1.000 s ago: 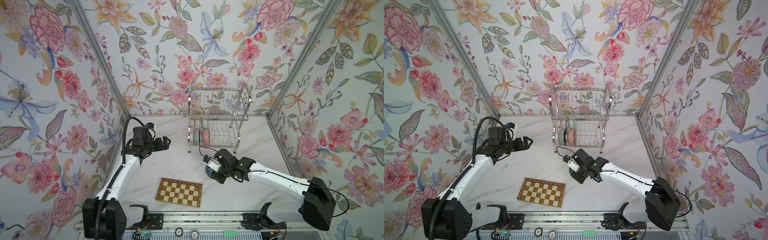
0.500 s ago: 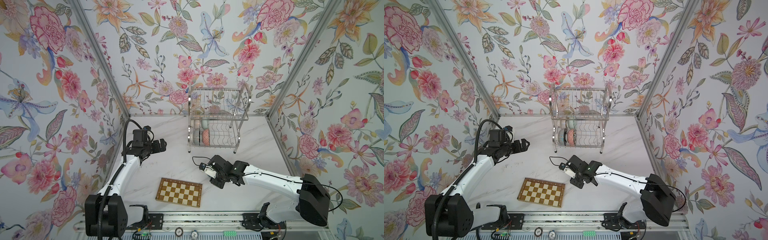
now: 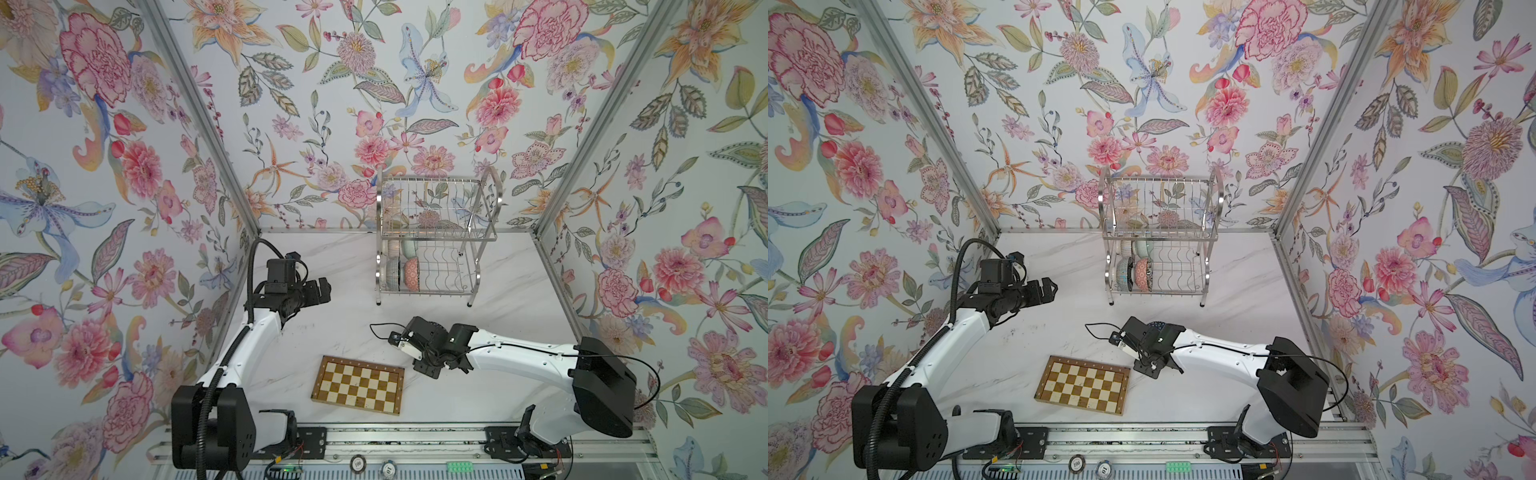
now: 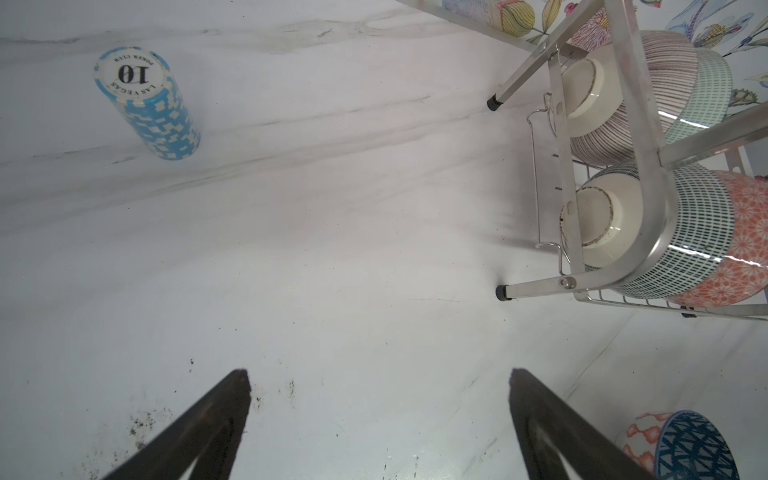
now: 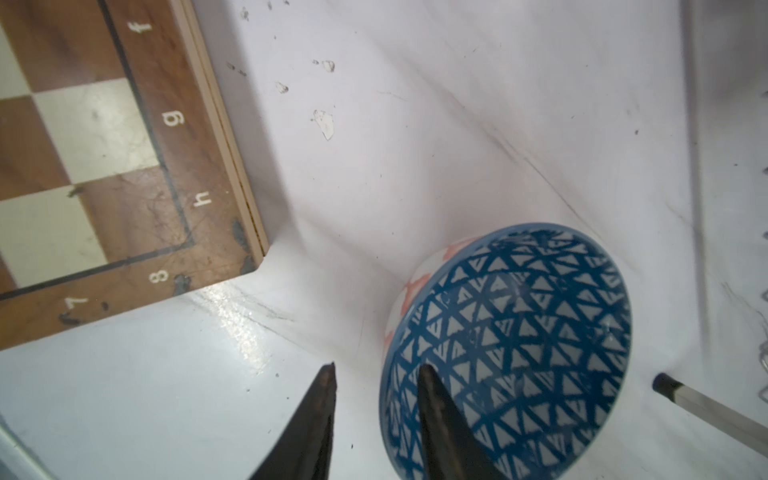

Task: Load the bowls into the dish rack
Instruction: 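Close the right gripper on the blue bowl rim while the left arm withdraws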

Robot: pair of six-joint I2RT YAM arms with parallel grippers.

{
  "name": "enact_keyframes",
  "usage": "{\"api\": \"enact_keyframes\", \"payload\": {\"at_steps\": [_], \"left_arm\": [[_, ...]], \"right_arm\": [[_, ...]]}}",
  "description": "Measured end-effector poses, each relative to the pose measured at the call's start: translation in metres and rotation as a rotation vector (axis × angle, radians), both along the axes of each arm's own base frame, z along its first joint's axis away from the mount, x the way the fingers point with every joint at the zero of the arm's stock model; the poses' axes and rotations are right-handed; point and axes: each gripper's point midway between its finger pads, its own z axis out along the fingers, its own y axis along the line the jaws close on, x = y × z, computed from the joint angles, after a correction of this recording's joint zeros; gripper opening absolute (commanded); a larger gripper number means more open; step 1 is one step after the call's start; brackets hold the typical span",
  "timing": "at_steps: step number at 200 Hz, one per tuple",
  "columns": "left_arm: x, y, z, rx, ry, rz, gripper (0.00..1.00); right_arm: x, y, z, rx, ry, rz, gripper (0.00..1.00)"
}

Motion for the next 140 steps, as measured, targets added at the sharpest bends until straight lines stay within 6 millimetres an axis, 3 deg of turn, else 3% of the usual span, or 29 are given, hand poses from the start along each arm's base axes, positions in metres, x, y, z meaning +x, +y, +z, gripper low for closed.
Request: {"api": "enact_keyframes", "payload": {"at_steps": [73,140], "left_arm": [[-0.002,0.001,-0.003,0.006,0.005,0.004,0.99],[-0.011,-0.017,-0.003,-0.055,-0.036,-0.095,0.99]], "right_arm": [[0.003,0.001,-0.015,-0.090,-0.023,-0.006,0.27],[0.004,-0.004,-0.020,-0.125,-0.017,-0.032,0.22]]}}
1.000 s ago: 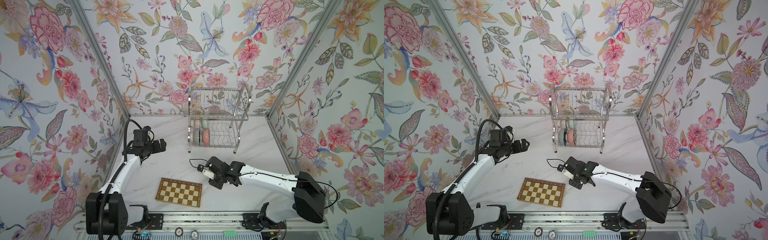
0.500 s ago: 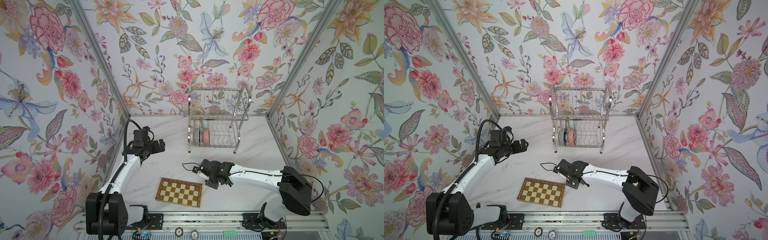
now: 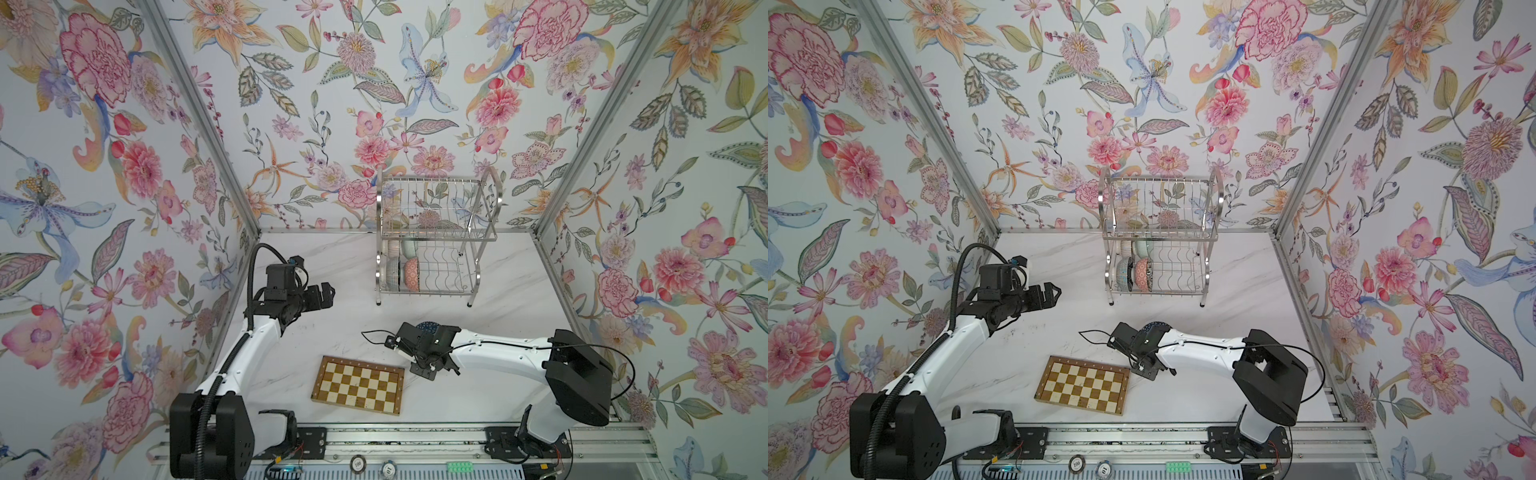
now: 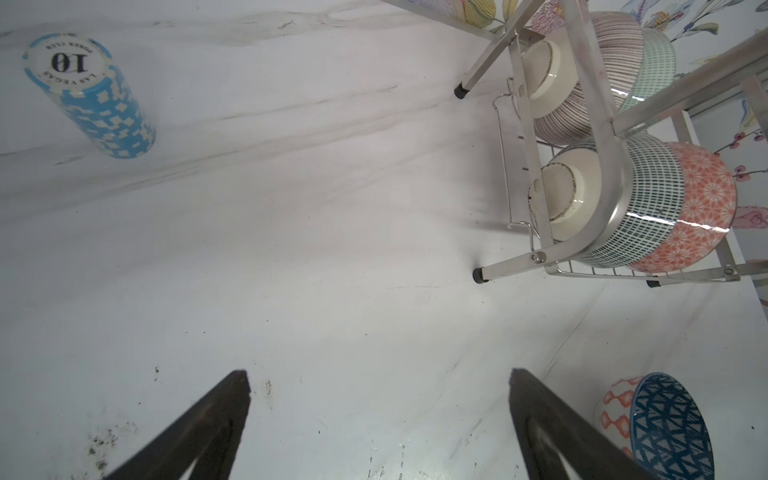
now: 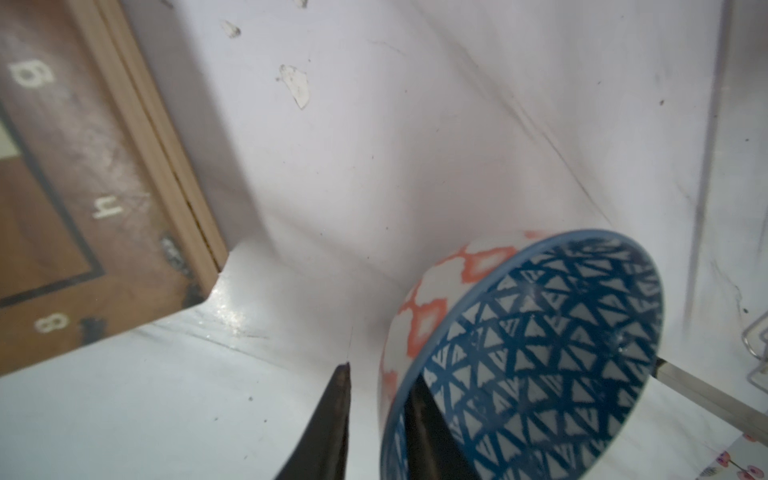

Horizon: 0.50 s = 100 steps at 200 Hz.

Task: Load the bowls into the dish rack
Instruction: 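Close the right gripper on the blue bowl rim while the left arm withdraws, then lift the blue bowl with the right gripper and carry it toward the rack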

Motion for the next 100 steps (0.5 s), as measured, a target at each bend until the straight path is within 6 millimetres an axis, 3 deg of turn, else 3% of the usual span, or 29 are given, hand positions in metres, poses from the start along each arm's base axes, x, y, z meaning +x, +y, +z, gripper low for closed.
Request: {"api": "enact_keyframes", "payload": {"at_steps": [68,100], "left_arm": [[-0.011,-0.031,0.011,-0.063,-0.096,-0.159,0.99],[-0.011,-0.035,0.015,-0.069,-0.115,-0.183,0.99]], "right_arm": [[0.001,0.000,-0.003,-0.010,-0.001,-0.013,0.11],[-0.001,0.000,-0.004,-0.006,0.012,-0.013,0.08]]}}
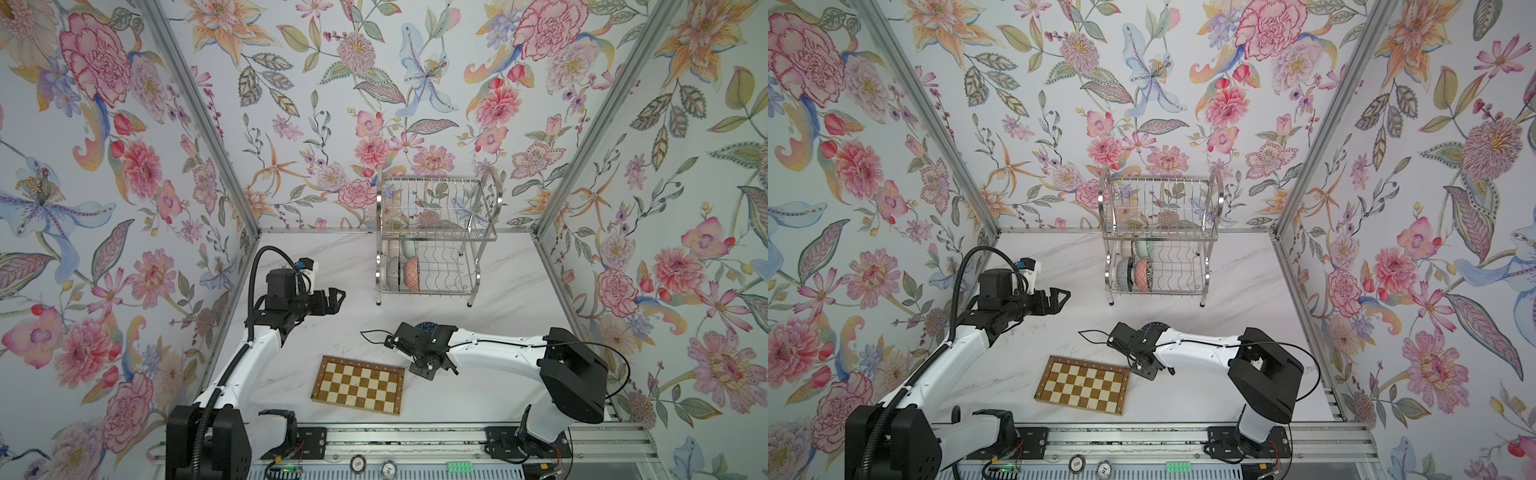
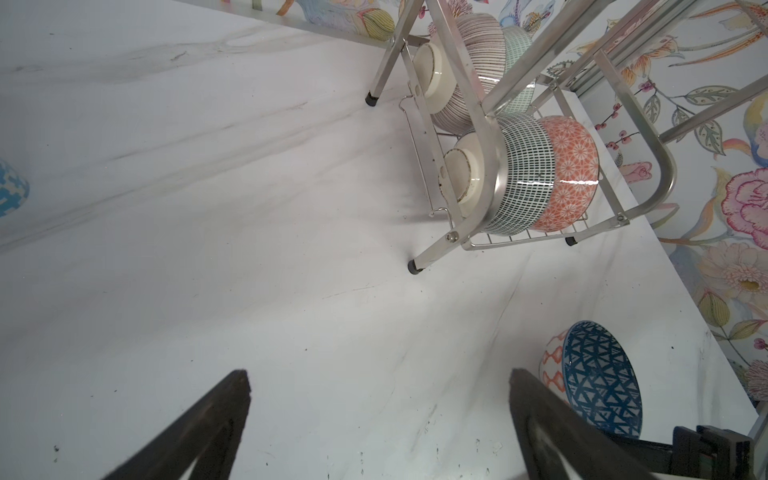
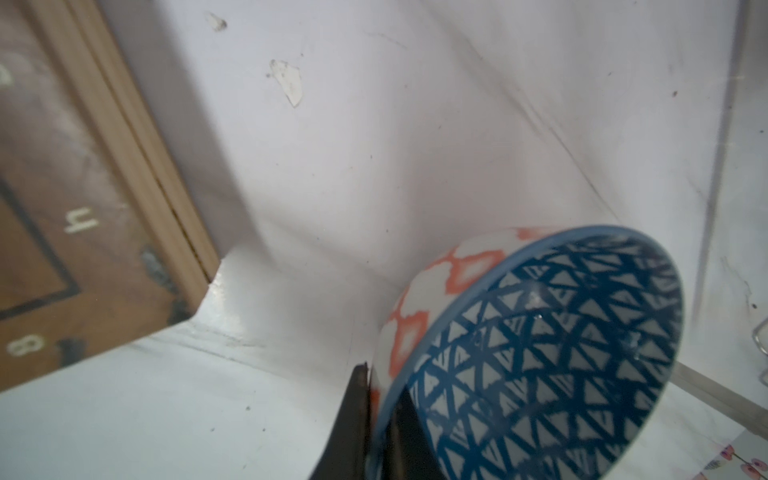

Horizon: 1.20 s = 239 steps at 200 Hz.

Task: Load the bowls into the dish rack
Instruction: 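Lift the blue bowl with the right gripper and carry it toward the rack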

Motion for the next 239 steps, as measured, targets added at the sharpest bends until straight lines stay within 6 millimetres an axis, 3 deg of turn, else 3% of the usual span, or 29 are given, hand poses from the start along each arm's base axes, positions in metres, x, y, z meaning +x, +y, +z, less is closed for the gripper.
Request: {"api": "enact_keyframes", "payload": {"at_steps": [85,169,239], "left_arm": [[-0.010,-0.033,0.009,-0.065,-0.029,-0.143,0.99],[-0.027,-0.063,0.006,-0.082,-0.057,-0.285,0.99],[-0.031,-0.067,0.007,-0.073,-0.086,-0.308,0.99]], "right_arm": [[0.004,-0.001,0.007,0.033,0.020,-0.024,0.03],[0.023,0.000,0.047,0.211,-0.002,-0.085,0.03],[0.049,0.002,0.087,0.447,-0.044,-0.153,0.01]]}}
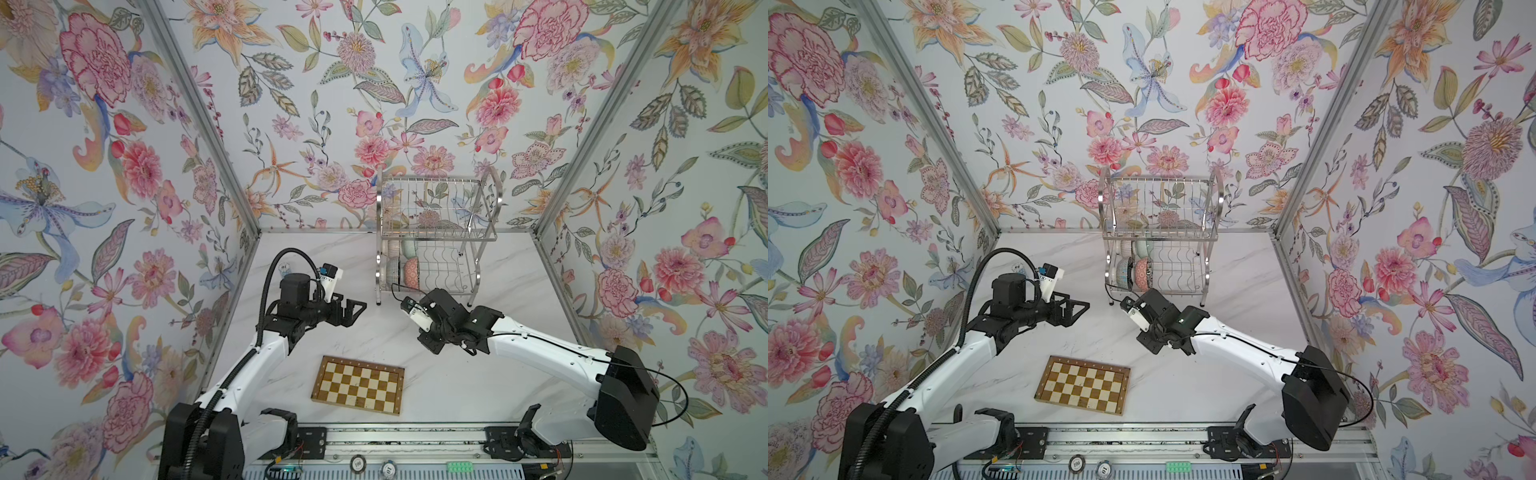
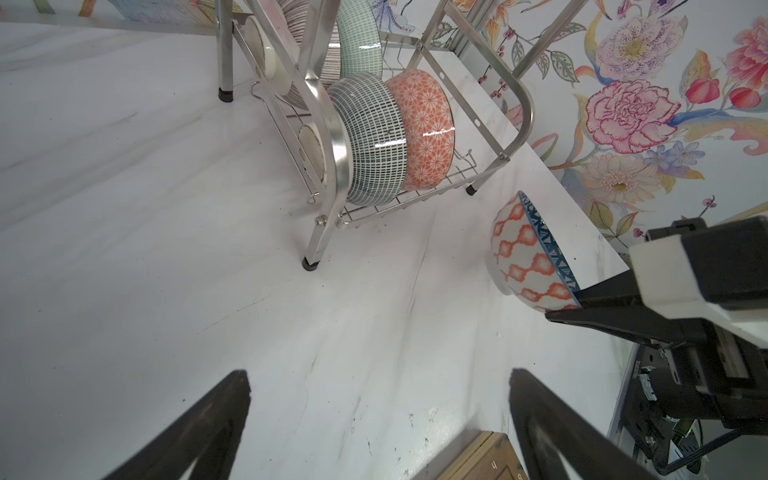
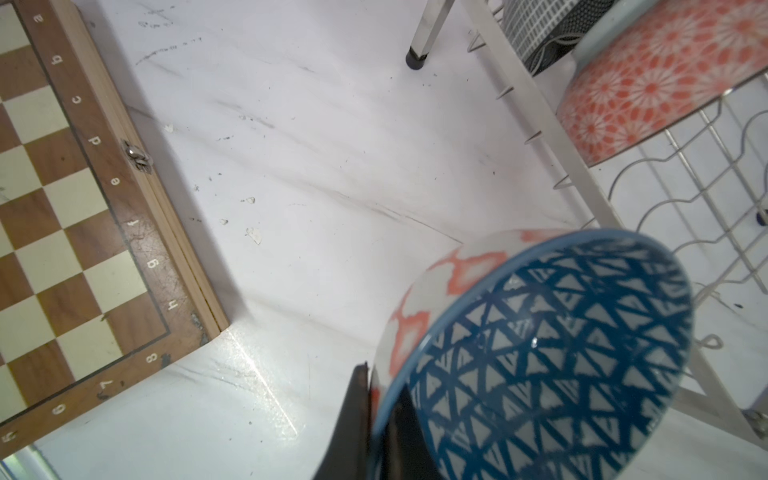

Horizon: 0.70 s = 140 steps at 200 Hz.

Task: Load the bowls into the dish rack
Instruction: 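Lift the blue bowl with the right gripper and carry it toward the rack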

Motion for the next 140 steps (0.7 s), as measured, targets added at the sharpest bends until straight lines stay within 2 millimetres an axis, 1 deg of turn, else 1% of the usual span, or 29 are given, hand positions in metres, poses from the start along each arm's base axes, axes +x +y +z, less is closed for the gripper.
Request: {"api": "enact_keyframes", "payload": {"at_steps": [46,101,140], "left_arm": [[-0.002,-0.004,0.003,-0.010,-0.010,-0.022,0.99],[-0.002,-0.006,0.004,-0.015,-0.014,-0.031,0.99],[-0.004,-0.009,0.004,-0.017,-0.016,-0.045,0.99]], "right_arm": [[0.014,-0.011,0.006,0.140,0.015,-0.080,0.01],[0.036,-0.014,0.026,0.317,0.000,-0.144,0.01],[0.050,-0.019,0.036,0.438,-0.016,-0.191,0.01]]}}
